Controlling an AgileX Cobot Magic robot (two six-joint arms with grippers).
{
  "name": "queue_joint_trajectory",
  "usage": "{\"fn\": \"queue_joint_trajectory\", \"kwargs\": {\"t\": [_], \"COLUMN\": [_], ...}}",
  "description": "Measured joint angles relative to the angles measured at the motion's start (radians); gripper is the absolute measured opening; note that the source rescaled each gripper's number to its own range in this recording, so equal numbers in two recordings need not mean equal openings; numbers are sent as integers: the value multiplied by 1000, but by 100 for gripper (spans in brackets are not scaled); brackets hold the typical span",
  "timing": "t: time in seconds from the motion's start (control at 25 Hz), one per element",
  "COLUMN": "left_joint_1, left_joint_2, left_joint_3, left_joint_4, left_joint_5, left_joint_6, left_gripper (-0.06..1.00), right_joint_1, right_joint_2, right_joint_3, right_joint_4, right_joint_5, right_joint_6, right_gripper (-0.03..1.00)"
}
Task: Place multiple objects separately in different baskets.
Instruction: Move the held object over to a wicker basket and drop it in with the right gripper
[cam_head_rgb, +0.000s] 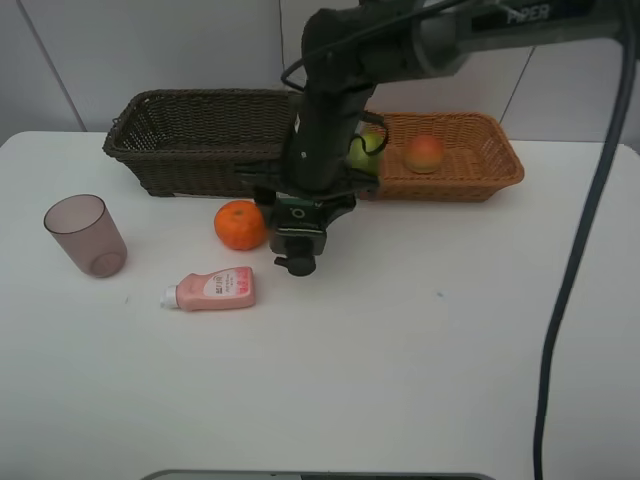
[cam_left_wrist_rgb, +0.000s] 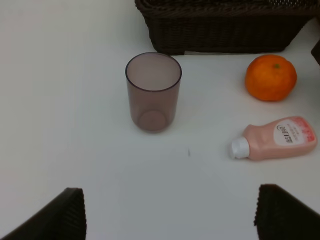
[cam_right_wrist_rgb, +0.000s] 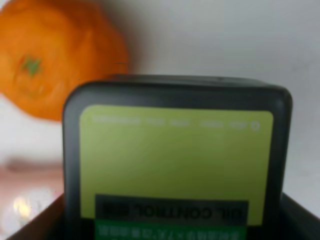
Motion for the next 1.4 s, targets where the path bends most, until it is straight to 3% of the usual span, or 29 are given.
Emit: {"fn": "queue_joint_trajectory", "kwargs": {"t": [0.2,0.36,0.68,0.96,1.2,1.4], "left_joint_1": [0,0,0,0,0,0], "left_joint_2": [0,0,0,0,0,0], "left_joint_3": [0,0,0,0,0,0], "left_joint_4": [0,0,0,0,0,0], "left_joint_5": [0,0,0,0,0,0], "left_joint_6": [0,0,0,0,0,0], "left_gripper": [81,81,81,81,81,81], "right_joint_1": [-9,-14,-19,-27,-27,-27], "right_joint_2": [-57,-69,-14,132,204,234], "right_joint_3": [0,-51,-333,-600,-689,-695], "right_joint_4": [4,2,-38,-150,-223,-240], "right_joint_5": [61,72,169,258,255,141], "right_joint_6": [-262,-347,-607,-957,-1189,-1285], "right_gripper": [16,16,16,16,16,15]}}
